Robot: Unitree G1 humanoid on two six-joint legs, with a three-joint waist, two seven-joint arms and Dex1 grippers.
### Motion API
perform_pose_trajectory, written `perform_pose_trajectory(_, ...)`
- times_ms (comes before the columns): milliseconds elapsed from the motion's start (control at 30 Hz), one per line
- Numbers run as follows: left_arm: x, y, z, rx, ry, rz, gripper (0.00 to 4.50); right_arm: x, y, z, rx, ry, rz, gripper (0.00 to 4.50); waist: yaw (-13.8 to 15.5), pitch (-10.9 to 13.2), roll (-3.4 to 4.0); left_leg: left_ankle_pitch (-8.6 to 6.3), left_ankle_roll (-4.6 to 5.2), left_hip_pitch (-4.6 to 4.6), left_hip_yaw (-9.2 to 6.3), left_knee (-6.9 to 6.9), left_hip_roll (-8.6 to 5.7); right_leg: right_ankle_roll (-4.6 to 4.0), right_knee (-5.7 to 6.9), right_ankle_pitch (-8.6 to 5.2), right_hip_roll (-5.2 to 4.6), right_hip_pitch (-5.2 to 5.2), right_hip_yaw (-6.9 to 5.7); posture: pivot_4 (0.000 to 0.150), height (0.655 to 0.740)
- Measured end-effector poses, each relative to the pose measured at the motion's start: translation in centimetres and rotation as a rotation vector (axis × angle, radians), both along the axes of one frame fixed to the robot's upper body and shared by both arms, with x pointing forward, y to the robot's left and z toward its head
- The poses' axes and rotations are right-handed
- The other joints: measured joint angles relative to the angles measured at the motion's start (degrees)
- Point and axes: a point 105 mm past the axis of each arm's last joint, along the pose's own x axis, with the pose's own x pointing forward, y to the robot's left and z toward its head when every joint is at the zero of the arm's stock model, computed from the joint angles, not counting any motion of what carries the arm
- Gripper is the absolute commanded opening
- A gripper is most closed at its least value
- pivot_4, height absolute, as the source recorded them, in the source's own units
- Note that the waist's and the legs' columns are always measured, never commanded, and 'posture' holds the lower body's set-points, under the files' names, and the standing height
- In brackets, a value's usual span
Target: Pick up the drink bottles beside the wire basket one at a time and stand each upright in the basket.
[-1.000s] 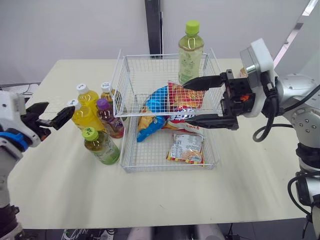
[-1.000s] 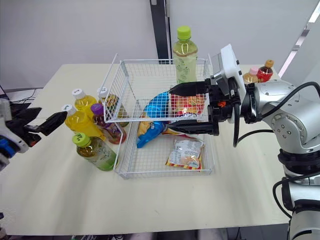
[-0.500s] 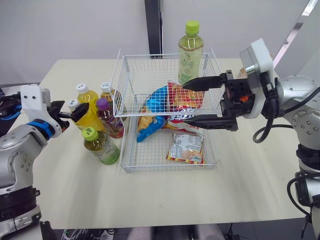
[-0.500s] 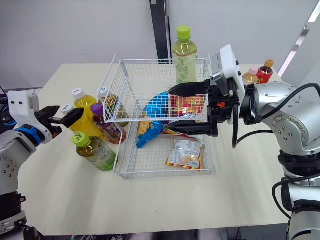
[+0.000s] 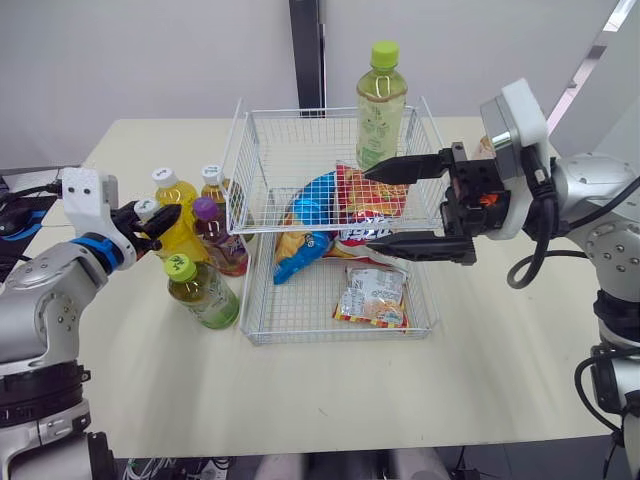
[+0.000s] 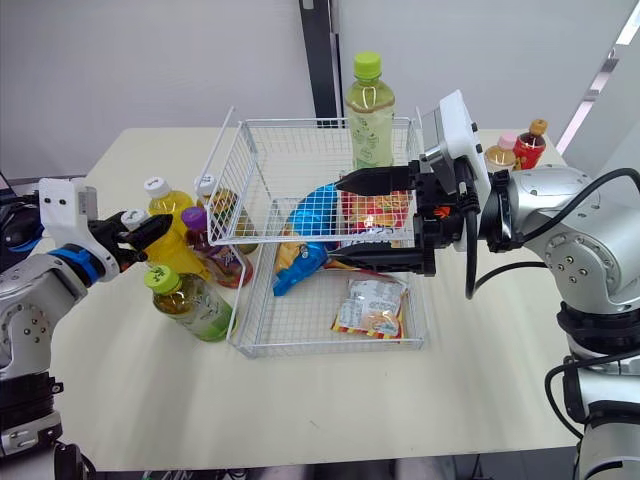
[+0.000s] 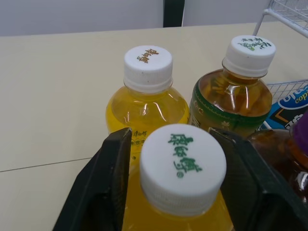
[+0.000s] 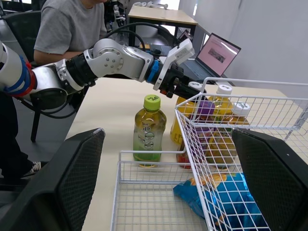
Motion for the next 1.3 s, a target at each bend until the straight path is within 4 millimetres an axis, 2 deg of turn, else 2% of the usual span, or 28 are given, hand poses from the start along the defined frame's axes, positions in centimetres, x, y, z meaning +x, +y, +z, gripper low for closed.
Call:
perform_pose_trajectory(133,-0.2,0.3,0.0,-0.001,-0.003,0.005,1.37,0.0,-0.1,0.1,0.003,-0.003,-0.005,4.5,-0.1,0.0,0.0,0.0,0.0,0.0,0.01,0.0,0.0,0.0,-0.03,0.0,0.0,0.0,0.02,0.15,0.74)
perform_pose_trajectory(300,-2.2,0.9,0.1,0.037,0.038,-0.046,1.37,0.1,-0.5,0.1,0.007,-0.003,-0.022,4.5,-0.53,0.01,0.0,-0.01,0.01,-0.01,0.02,-0.08,0.05,-0.01,-0.11,0.0,-0.01,-0.06,0.15,0.15,0.74)
perform_pose_trajectory(367,-3.0,1.5,0.8,0.05,0.069,-0.074,1.37,0.2,-1.0,0.2,0.009,-0.009,-0.044,4.5,-0.51,0.07,-0.07,-0.01,0.01,-0.08,-0.04,-0.08,0.12,-0.02,-0.13,0.0,0.03,-0.1,0.09,0.15,0.74)
perform_pose_trajectory(433,-3.7,2.0,2.4,0.07,0.064,-0.093,1.37,0.4,-1.6,0.5,0.009,-0.016,-0.068,4.5,-0.31,0.1,-0.12,-0.01,0.01,-0.09,-0.04,-0.09,0.14,-0.02,-0.15,-0.01,0.15,-0.09,0.07,0.15,0.74)
perform_pose_trajectory(633,-5.0,2.2,9.3,0.135,-0.013,-0.191,1.37,0.9,-3.9,0.7,-0.003,-0.032,-0.184,4.5,0.38,0.13,-0.17,-0.01,0.0,-0.15,-0.07,-0.11,0.13,0.02,-0.48,0.02,0.16,0.0,-0.08,0.15,0.74)
perform_pose_trajectory(800,-4.4,2.1,14.9,0.132,-0.094,-0.251,1.37,1.3,-6.0,0.6,-0.014,-0.041,-0.304,4.5,0.35,0.18,-0.19,-0.01,0.01,-0.2,-0.03,-0.11,0.06,0.06,-0.45,0.04,0.15,-0.02,-0.12,0.15,0.74)
perform_pose_trajectory(900,-3.8,0.9,18.2,0.142,-0.161,-0.316,1.37,1.1,-6.8,1.1,0.005,-0.057,-0.345,4.5,0.09,0.19,-0.21,-0.01,0.01,-0.22,0.02,-0.09,0.07,0.09,-0.42,0.05,0.18,-0.01,-0.11,0.15,0.74)
perform_pose_trajectory(1067,-2.0,-2.5,21.9,0.153,-0.208,-0.451,1.37,-0.1,-7.1,1.9,0.063,-0.073,-0.333,4.5,-0.06,0.22,-0.26,0.0,0.02,-0.34,0.1,-0.05,0.11,0.12,-0.4,0.06,0.26,-0.04,-0.22,0.15,0.74)
perform_pose_trajectory(1200,-0.7,-5.8,23.9,0.163,-0.215,-0.57,1.37,-0.9,-6.7,2.2,0.079,-0.092,-0.313,4.5,-0.28,0.24,-0.27,0.0,0.02,-0.48,0.08,0.01,0.12,0.13,-0.44,0.05,0.28,-0.09,-0.24,0.15,0.74)
perform_pose_trajectory(1300,0.1,-7.8,24.0,0.173,-0.188,-0.649,1.37,-0.8,-7.0,2.0,0.085,-0.084,-0.341,4.5,-0.63,0.24,-0.27,0.0,0.02,-0.5,0.06,0.0,0.12,0.13,-0.42,0.05,0.27,-0.13,-0.22,0.15,0.74)
